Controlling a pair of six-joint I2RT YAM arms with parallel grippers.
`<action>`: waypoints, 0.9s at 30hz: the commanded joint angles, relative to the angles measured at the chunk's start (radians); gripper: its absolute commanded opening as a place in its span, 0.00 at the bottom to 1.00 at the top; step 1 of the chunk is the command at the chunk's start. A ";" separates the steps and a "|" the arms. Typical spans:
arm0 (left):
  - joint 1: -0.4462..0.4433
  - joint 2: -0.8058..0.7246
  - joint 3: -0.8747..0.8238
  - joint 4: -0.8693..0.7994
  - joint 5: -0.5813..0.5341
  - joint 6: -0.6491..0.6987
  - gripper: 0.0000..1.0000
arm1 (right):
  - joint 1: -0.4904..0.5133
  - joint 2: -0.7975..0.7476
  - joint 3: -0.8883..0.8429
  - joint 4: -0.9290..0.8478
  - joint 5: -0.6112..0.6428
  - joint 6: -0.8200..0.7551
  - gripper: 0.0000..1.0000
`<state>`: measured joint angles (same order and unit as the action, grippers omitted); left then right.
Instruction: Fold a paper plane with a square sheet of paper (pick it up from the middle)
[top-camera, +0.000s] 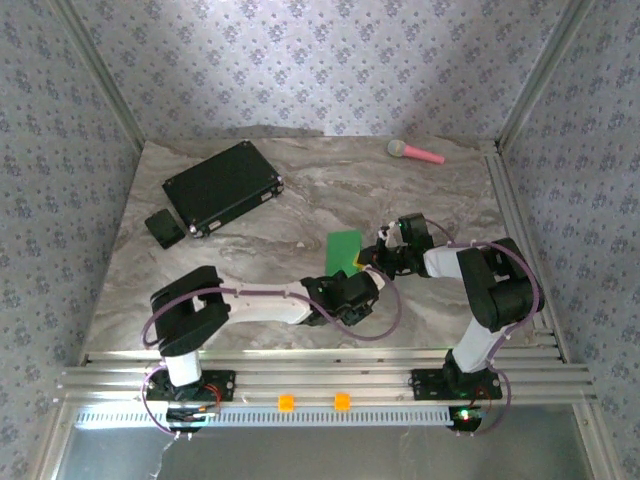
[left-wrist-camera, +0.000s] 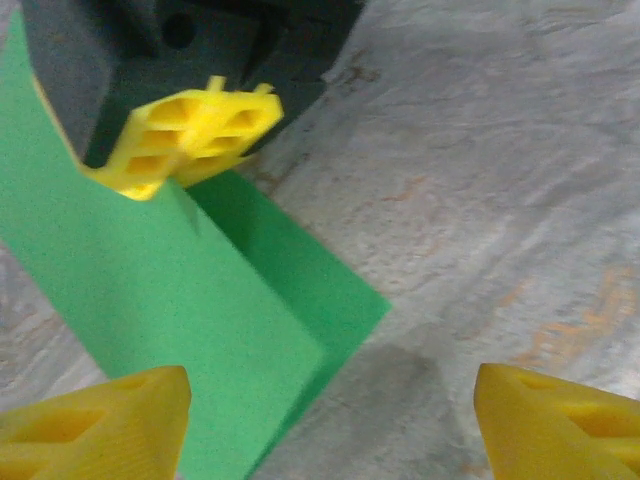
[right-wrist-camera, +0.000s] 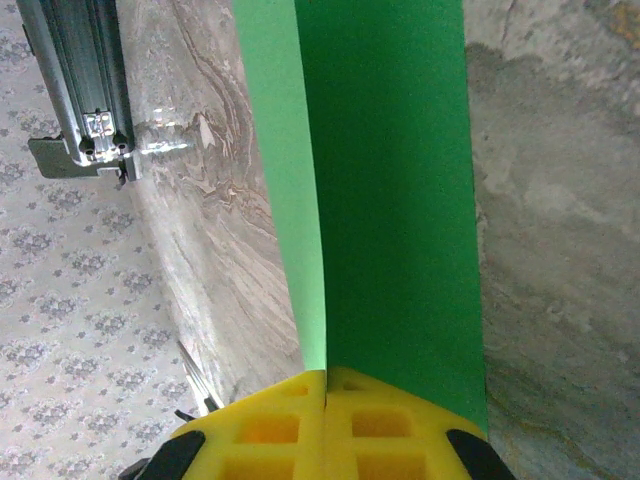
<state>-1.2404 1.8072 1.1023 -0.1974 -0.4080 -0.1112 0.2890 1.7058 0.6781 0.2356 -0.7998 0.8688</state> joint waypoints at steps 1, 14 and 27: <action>-0.010 0.038 0.047 -0.052 -0.148 0.054 0.75 | 0.006 0.007 0.018 -0.024 0.008 0.001 0.06; -0.010 0.121 0.107 -0.016 -0.210 0.111 0.57 | 0.007 -0.001 0.006 -0.018 0.009 0.004 0.06; -0.011 0.113 0.076 -0.036 -0.204 0.083 0.45 | 0.006 0.001 0.006 -0.009 0.013 0.013 0.07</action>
<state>-1.2438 1.9209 1.1893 -0.2142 -0.5957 -0.0189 0.2890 1.7058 0.6781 0.2359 -0.7998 0.8726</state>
